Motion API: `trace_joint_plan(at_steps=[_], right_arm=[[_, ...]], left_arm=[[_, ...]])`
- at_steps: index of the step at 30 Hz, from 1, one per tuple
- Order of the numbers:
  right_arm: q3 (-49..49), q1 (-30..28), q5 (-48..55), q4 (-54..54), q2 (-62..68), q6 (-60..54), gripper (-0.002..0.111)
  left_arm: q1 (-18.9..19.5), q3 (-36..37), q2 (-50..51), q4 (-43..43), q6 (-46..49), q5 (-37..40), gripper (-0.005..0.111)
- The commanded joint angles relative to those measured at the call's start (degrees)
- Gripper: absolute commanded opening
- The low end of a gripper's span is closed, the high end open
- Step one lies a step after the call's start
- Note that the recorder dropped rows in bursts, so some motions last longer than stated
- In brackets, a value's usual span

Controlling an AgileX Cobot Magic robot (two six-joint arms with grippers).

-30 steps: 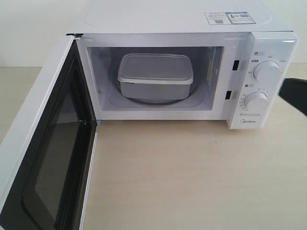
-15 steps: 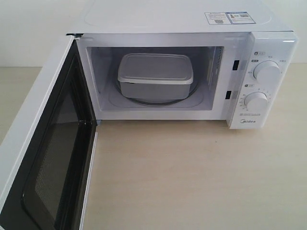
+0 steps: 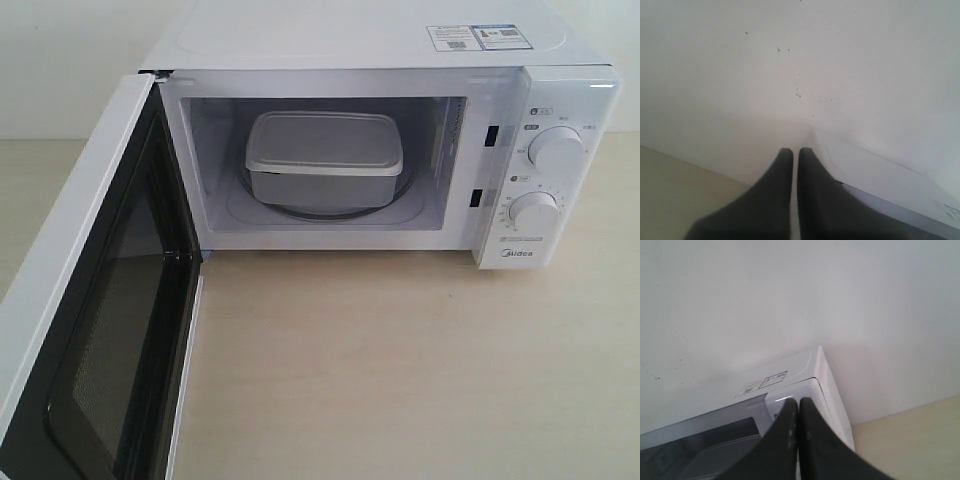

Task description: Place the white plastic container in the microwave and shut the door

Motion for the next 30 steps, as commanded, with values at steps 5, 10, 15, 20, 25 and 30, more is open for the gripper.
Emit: trace_joint_plan(at_steps=[5,10,15,20,25,30], right_arm=[[0.1,-0.3,8.7,-44.1,-0.3,27.2,0.0],[2.6,-0.3,12.1,-78.2,-0.3,65.5,0.0],[8.0,-0.3,15.3,-90.2,-0.3,72.7,0.0],[8.0,-0.3,18.3,-91.8,-0.3,72.7,0.0],[8.0,-0.3,19.4,-90.5,-0.3,72.7,0.0],[8.0,-0.3,19.4,-90.5,-0.3,72.7,0.0]], left_arm=[[-0.4,-0.2,0.1,0.0,0.3,0.2,0.004],[-0.4,-0.2,0.1,0.0,0.3,0.2,0.004],[-0.4,-0.2,0.1,0.0,0.3,0.2,0.004],[-0.4,-0.2,0.1,0.0,0.3,0.2,0.004],[-0.4,-0.2,0.1,0.0,0.3,0.2,0.004],[-0.4,-0.2,0.1,0.0,0.3,0.2,0.004]])
